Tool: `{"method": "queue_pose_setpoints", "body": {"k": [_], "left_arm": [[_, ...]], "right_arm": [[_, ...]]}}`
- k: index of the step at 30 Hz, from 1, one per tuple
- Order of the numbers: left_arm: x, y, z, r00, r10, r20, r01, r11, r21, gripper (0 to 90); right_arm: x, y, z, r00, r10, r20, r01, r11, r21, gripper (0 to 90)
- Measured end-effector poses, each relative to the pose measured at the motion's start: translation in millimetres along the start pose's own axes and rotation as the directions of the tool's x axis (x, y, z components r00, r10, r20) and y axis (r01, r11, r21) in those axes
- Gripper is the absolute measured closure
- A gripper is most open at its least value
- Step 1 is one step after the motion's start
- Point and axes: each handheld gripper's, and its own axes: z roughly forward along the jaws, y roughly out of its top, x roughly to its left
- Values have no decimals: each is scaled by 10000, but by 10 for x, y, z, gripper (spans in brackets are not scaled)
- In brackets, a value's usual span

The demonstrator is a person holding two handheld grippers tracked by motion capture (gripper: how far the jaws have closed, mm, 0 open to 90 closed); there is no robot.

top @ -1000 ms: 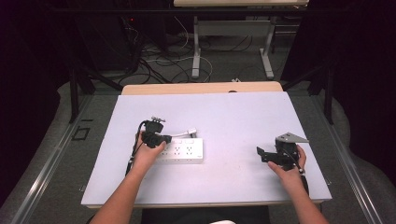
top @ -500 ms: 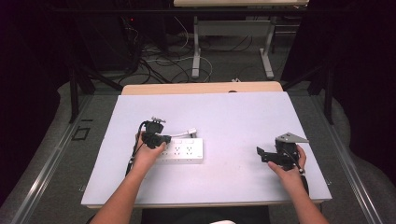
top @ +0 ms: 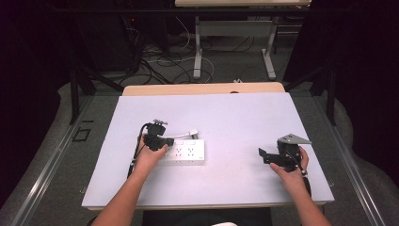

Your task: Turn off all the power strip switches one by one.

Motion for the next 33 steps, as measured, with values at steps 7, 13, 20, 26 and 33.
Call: {"method": "queue_pose_setpoints", "body": {"k": [7, 13, 20, 26, 33], "left_arm": [[-15, -4, 0, 10000, -4, -23, 4, 10000, -37, 900], [-58, -5, 8, 9989, 139, -457, -147, 9997, -179, 900], [-107, 30, -13, 9994, 277, -225, -282, 9993, -232, 900], [-225, 90, 20, 9991, 429, -15, -429, 9983, -402, 900], [-305, 141, 109, 9984, 557, 36, -555, 9979, -324, 900]], "right_arm": [[-6, -1, 1, 10000, 26, 21, -26, 10000, -22, 147], [-2, 4, -10, 10000, 33, 56, -33, 10000, -4, 147], [-7, 3, -11, 10000, 11, 79, -11, 10000, -40, 147], [1, 6, -19, 10000, 0, 37, 1, 9999, -117, 147], [-6, 1, -27, 10000, 59, 42, -59, 9999, -113, 148]]}}
